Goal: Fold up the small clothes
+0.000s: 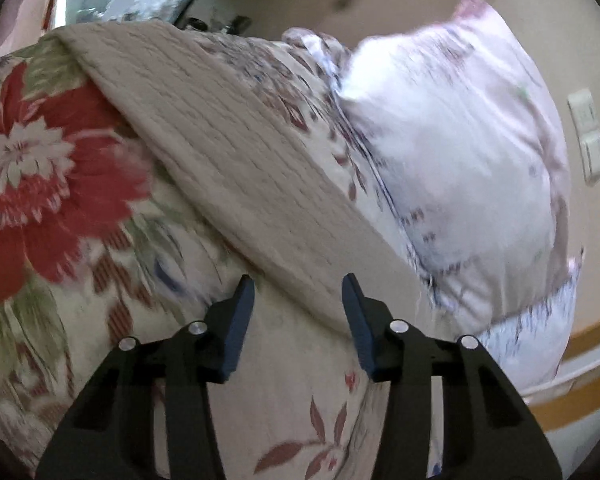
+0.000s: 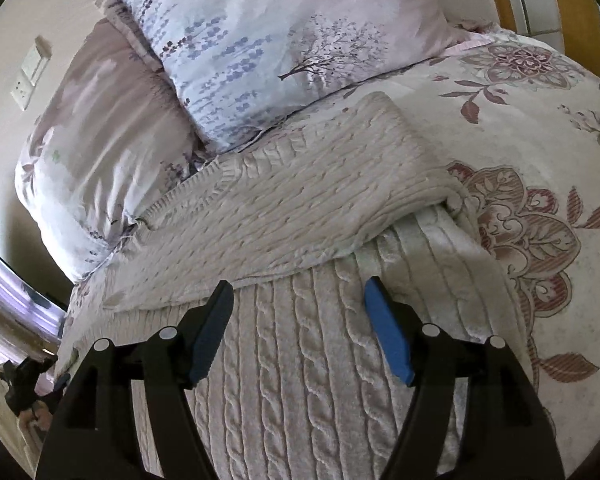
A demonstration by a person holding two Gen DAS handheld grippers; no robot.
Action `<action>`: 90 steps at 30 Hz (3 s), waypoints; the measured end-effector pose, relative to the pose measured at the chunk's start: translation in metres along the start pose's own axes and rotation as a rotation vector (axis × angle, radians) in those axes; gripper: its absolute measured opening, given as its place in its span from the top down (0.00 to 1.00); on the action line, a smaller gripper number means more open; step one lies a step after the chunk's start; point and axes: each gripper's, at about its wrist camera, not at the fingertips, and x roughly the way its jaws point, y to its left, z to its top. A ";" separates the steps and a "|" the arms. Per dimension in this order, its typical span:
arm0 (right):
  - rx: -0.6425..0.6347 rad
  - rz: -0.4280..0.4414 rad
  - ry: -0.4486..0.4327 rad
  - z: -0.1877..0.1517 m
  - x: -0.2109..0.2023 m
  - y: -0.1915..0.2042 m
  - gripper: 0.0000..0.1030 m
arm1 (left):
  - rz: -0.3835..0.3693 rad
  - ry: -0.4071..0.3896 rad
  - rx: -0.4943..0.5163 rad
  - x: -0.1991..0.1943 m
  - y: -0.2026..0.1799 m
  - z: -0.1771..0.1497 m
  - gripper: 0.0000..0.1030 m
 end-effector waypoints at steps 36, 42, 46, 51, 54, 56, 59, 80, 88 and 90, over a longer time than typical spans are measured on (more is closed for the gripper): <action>-0.113 0.039 0.049 -0.004 -0.013 0.027 0.28 | -0.310 0.364 0.589 0.099 -0.241 -0.170 0.89; -0.272 0.040 0.076 0.007 -0.026 0.062 0.28 | -0.342 0.459 0.595 0.101 -0.223 -0.188 0.51; -0.500 0.052 0.052 0.012 -0.030 0.116 0.30 | -0.338 0.375 0.528 0.077 -0.189 -0.153 0.50; -0.823 0.167 0.053 -0.009 -0.014 0.203 0.40 | -0.264 0.314 0.405 0.069 -0.145 -0.113 0.55; -0.962 0.198 0.091 -0.028 0.013 0.247 0.44 | -0.217 0.302 0.364 0.074 -0.127 -0.100 0.55; -1.031 0.191 0.129 -0.047 0.036 0.269 0.46 | -0.205 0.309 0.345 0.080 -0.120 -0.098 0.56; -1.123 0.134 0.151 -0.071 0.064 0.287 0.48 | -0.214 0.315 0.324 0.080 -0.110 -0.094 0.60; -0.190 0.081 0.117 0.010 0.045 0.118 0.92 | -0.195 0.301 0.382 0.081 -0.113 -0.101 0.61; 0.045 0.157 0.262 0.012 0.055 0.055 0.68 | -0.192 0.300 0.403 0.082 -0.117 -0.104 0.55; 0.016 0.124 0.233 0.016 0.052 0.058 0.68 | -0.192 0.300 0.402 0.082 -0.117 -0.103 0.55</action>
